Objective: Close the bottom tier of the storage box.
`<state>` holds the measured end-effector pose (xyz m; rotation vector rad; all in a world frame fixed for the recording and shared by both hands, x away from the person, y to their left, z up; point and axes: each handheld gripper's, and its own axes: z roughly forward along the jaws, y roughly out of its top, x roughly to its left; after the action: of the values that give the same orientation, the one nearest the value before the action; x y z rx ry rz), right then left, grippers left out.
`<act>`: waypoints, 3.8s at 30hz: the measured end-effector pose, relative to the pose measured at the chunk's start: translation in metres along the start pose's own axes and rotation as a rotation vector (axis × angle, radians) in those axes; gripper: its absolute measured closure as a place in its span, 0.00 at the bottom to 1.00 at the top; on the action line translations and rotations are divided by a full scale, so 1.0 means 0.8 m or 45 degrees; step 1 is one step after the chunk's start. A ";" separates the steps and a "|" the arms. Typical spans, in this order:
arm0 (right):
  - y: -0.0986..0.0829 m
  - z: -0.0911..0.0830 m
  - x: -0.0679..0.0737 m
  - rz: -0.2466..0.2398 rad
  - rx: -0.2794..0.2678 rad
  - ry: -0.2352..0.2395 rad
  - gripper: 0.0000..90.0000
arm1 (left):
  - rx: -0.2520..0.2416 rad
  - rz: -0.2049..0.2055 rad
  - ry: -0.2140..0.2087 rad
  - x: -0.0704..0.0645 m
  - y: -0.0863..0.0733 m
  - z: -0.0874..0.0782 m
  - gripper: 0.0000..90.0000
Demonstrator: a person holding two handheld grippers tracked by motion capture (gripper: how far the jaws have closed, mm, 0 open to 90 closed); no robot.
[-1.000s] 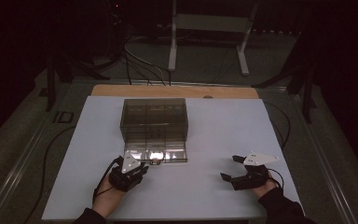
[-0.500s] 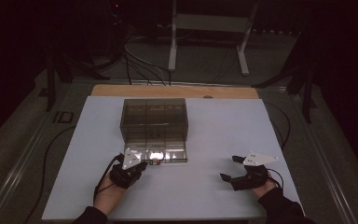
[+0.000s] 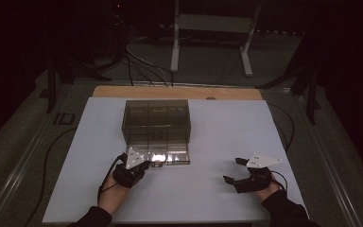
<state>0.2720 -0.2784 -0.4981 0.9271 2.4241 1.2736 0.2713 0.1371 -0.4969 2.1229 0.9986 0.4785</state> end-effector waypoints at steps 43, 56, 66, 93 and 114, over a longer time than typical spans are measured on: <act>0.000 0.000 0.000 -0.001 0.001 0.002 0.15 | 0.044 0.021 0.001 -0.003 0.002 0.021 1.00; 0.000 0.000 0.000 0.001 0.001 0.002 0.15 | 0.042 0.014 0.004 -0.002 0.002 0.022 1.00; 0.000 -0.001 -0.001 0.001 0.001 0.001 0.15 | 0.041 0.011 0.010 0.000 0.005 0.027 1.00; 0.000 -0.001 -0.001 0.001 -0.002 -0.001 0.15 | 0.034 -0.007 0.041 0.011 0.010 0.034 1.00; 0.000 -0.002 -0.001 0.002 -0.004 -0.001 0.15 | 0.040 -0.010 0.054 0.020 0.015 0.043 1.00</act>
<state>0.2717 -0.2797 -0.4972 0.9283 2.4205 1.2772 0.3082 0.1288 -0.5103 2.1438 1.0438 0.5094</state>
